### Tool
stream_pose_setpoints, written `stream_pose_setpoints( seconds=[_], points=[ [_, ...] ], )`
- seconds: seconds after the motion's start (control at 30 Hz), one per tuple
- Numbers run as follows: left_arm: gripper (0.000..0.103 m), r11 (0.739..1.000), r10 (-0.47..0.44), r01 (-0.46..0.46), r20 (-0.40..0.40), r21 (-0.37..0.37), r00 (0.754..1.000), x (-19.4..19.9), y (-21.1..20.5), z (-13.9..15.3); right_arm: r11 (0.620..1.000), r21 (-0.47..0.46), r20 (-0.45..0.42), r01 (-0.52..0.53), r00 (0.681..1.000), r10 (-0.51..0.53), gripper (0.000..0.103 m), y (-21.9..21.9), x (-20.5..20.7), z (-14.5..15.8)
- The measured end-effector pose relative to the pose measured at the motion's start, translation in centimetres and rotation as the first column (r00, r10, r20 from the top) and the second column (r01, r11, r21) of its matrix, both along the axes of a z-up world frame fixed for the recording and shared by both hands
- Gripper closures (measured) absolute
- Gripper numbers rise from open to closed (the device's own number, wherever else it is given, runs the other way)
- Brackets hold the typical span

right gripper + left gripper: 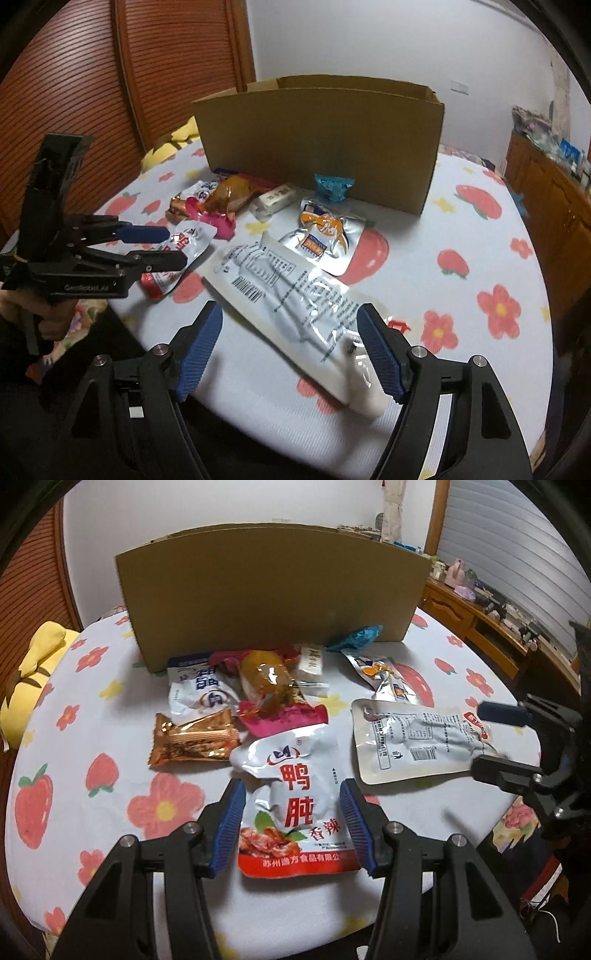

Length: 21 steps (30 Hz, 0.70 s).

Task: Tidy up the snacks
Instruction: 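Grasp the duck snack pouch with the left tool while the right tool grasps the white vacuum pack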

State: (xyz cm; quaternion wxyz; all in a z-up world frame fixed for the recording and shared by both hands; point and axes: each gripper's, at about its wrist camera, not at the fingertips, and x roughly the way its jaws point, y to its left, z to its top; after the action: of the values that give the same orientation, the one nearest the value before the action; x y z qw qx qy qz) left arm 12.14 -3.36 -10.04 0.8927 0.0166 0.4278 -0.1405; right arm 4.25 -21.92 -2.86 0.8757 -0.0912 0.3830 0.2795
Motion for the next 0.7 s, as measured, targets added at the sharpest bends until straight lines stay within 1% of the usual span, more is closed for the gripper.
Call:
stream_pose_setpoints(
  seconds=[0.13,0.27,0.43,0.5,0.53,0.57,0.6,0.7],
  points=[
    [0.049,0.999,-0.029,0.029,0.001,0.044,1.000,0.3,-1.0,-0.2,1.000,-0.018,-0.001,-0.013,1.000,0.013,0.021,0.3,1.3,-0.7],
    [0.047,0.998,-0.033,0.033,0.007,0.061,0.999,0.4,-1.4,-0.4,0.999,-0.050,-0.011,-0.020,1.000,0.019,0.021,0.7,2.2,-1.3],
    [0.044,0.998,-0.035,0.035,0.013,0.057,0.999,0.7,-1.3,-0.4,0.998,-0.061,-0.024,-0.034,0.999,0.033,0.020,1.2,2.4,-1.7],
    [0.043,0.998,-0.036,0.035,0.015,0.061,0.999,0.7,-1.4,-0.4,0.997,-0.063,-0.021,-0.041,0.999,0.040,0.018,1.4,2.5,-1.8],
    [0.044,0.997,-0.041,0.040,0.017,0.063,0.999,0.7,-1.4,-0.5,0.997,-0.066,-0.020,-0.043,0.999,0.042,0.018,1.5,2.6,-1.9],
    [0.055,0.997,-0.050,0.048,0.022,0.062,0.999,0.6,-1.4,-0.5,0.996,-0.073,-0.019,-0.045,0.999,0.044,0.017,1.6,2.7,-1.9],
    [0.061,0.996,-0.058,0.056,0.031,0.064,0.998,0.5,-1.4,-0.4,0.996,-0.077,-0.019,-0.050,0.999,0.049,0.017,1.8,2.8,-1.9],
    [0.065,0.996,-0.067,0.065,0.027,0.057,0.997,0.5,-1.1,-0.3,0.993,-0.088,-0.029,-0.073,0.997,0.070,0.015,2.3,3.1,-1.8]
  ],
)
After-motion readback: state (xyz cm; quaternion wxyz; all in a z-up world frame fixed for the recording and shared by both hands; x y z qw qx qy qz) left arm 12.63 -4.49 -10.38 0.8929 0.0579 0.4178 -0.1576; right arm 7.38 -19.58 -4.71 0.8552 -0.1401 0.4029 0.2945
